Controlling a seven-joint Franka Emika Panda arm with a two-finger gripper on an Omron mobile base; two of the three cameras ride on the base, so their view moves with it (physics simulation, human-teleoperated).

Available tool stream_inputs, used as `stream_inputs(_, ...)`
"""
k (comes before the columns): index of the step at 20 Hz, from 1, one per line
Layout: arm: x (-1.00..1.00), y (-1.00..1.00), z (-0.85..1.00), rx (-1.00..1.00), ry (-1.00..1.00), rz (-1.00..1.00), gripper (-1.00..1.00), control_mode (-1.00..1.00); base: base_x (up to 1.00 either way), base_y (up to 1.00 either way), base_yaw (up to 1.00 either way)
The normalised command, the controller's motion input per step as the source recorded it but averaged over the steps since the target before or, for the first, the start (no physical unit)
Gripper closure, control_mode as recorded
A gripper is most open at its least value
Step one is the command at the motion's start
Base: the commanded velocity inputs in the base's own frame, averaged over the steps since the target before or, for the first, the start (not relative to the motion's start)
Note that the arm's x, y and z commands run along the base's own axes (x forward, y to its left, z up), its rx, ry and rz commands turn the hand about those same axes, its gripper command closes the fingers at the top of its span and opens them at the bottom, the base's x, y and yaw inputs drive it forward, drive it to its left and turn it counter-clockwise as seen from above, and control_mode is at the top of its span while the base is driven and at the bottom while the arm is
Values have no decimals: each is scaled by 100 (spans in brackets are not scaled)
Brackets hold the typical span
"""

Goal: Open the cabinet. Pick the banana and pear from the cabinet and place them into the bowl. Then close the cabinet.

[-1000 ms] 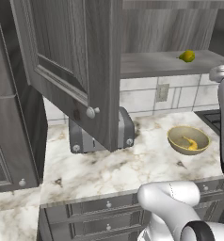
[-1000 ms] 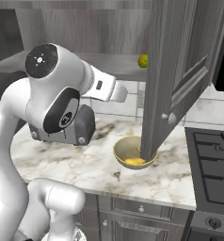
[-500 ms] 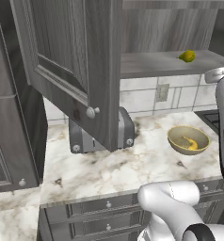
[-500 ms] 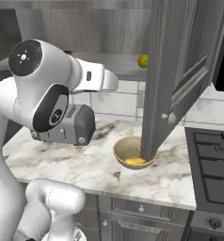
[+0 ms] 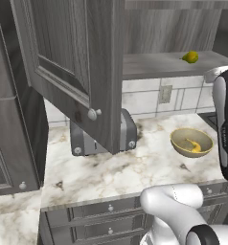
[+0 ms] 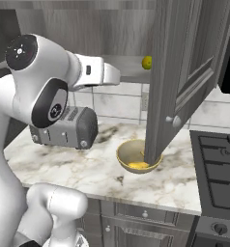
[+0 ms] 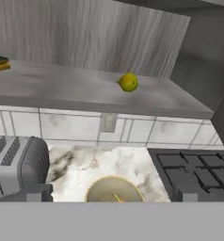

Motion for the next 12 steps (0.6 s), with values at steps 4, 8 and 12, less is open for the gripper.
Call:
stream_inputs(4, 27, -2, 0, -2, 0, 0, -100, -100, 0, 0, 0)
stream_inputs(8, 36, -26, 0, 0, 0, 2, -100, -100, 0, 0, 0)
stream_inputs(12, 48, -40, 0, 0, 0, 5, -100, -100, 0, 0, 0)
